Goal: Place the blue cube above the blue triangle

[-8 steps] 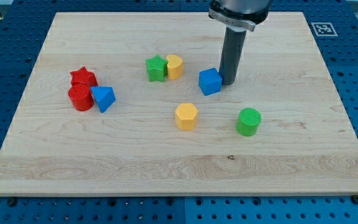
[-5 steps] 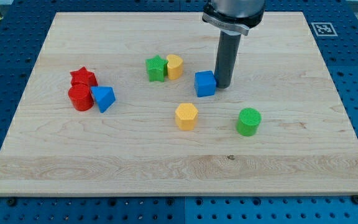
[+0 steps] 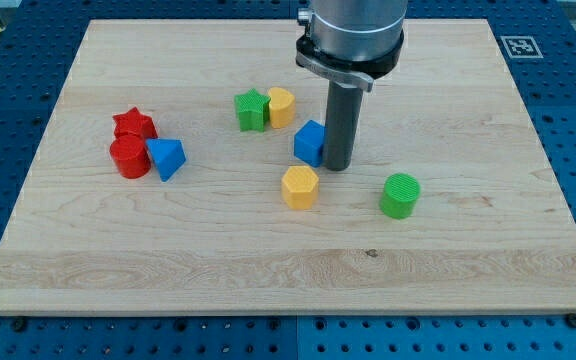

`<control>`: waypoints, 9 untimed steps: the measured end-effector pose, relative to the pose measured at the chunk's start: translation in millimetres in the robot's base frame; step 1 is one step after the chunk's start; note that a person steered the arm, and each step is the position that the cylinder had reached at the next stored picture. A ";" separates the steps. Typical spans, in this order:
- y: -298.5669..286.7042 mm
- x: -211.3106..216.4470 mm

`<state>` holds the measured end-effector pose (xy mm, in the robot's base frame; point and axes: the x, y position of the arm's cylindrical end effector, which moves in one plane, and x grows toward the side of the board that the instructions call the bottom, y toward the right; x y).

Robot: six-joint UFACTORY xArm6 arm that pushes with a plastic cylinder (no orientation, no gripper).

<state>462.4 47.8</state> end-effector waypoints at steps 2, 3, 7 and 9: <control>-6.4 6.5; -15.1 13.8; -36.5 22.4; 37.2 19.0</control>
<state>481.3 85.1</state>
